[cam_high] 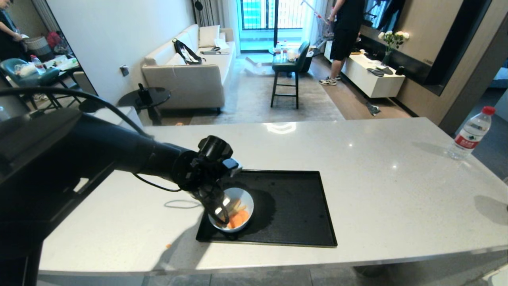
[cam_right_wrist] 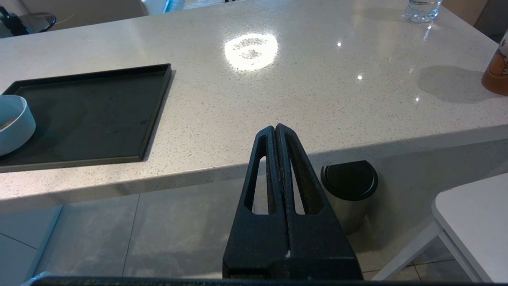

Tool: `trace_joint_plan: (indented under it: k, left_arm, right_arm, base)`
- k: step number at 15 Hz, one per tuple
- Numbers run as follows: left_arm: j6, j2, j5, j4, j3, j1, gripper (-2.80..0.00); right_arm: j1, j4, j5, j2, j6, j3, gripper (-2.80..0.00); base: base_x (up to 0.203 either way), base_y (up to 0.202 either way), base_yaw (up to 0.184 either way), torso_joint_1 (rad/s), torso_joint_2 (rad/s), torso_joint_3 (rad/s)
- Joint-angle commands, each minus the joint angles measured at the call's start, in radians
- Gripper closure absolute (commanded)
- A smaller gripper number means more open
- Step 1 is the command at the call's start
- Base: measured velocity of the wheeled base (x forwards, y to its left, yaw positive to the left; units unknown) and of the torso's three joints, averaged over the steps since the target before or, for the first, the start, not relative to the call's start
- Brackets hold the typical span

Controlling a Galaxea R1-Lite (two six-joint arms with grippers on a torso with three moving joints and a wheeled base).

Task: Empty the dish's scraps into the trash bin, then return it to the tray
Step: Pick up the bowl with leftover food

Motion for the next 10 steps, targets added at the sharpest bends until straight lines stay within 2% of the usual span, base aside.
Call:
trace_joint_plan:
  k: [1, 4, 7, 10]
  left_arm:
    - [-0.016, -0.020, 0.001, 0.001, -0.001, -0.013, 0.00]
    - [-0.021, -0.060, 0.000, 0.014, -0.002, -0.015, 0.00]
    - [-0.058, -0.105, 0.002, 0.091, -0.007, -0.009, 0.00]
    - [-0.063, -0.129, 0.002, 0.139, -0.011, 0.000, 0.00]
  right_arm:
    - [0.000, 0.000, 0.000, 0.000, 0.001, 0.000, 0.00]
    - [0.000, -0.001, 0.000, 0.000, 0.001, -0.001, 0.00]
    - [0.000, 0.000, 0.000, 0.000, 0.001, 0.000, 0.00]
    - [0.000, 0.000, 0.000, 0.000, 0.001, 0.000, 0.00]
  base:
    - [0.000, 0.000, 0.000, 0.000, 0.00, 0.000]
    - [0.000, 0.000, 0.000, 0.000, 0.00, 0.000]
    - [0.000, 0.000, 0.000, 0.000, 0.00, 0.000]
    - [0.000, 0.000, 0.000, 0.000, 0.00, 0.000]
